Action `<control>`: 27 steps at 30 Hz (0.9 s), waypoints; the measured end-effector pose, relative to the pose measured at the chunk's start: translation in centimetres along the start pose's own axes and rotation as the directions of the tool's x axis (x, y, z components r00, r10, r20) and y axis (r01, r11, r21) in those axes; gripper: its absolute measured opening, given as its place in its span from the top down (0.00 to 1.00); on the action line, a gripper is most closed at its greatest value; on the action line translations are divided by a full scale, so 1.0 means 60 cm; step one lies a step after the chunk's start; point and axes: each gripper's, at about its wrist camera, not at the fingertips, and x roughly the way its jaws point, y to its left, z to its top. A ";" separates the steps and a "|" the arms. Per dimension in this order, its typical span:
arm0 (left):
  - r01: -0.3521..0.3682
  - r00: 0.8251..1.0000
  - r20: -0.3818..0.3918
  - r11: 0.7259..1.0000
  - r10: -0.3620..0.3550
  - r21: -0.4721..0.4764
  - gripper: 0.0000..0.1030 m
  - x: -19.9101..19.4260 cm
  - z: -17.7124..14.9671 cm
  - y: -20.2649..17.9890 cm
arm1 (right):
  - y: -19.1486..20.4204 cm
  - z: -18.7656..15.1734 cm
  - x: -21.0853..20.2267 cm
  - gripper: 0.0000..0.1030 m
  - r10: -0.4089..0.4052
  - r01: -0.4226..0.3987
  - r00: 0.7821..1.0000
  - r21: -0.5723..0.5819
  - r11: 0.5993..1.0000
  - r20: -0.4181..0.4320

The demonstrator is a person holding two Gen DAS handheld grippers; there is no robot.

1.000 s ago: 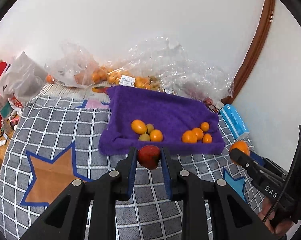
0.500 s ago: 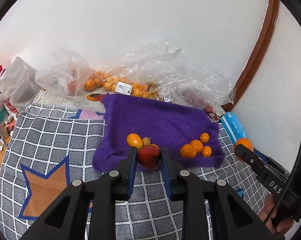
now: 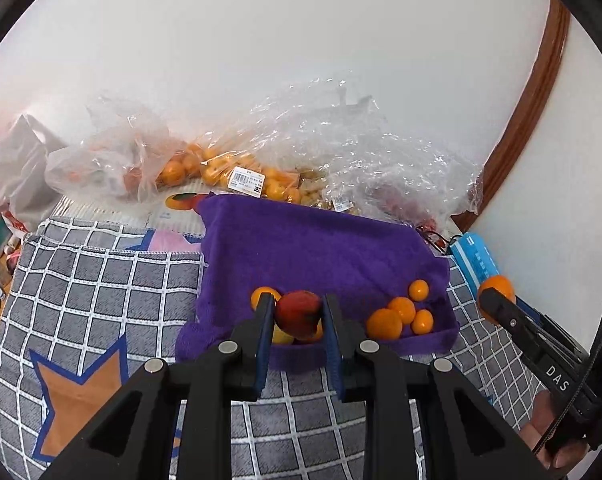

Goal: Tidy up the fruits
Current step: 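Lower the red fruit and the large orange onto the towel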

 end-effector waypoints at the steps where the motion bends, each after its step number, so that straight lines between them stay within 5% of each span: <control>1: -0.002 1.000 -0.002 1.000 0.002 -0.002 0.78 0.005 0.003 0.002 | -0.003 0.002 0.005 0.58 -0.002 0.002 1.000 0.001 1.000 0.000; 27: -0.036 0.999 -0.031 0.999 0.036 -0.021 0.78 0.111 0.049 0.033 | -0.051 0.033 0.117 0.58 -0.034 0.035 0.999 0.049 0.998 -0.020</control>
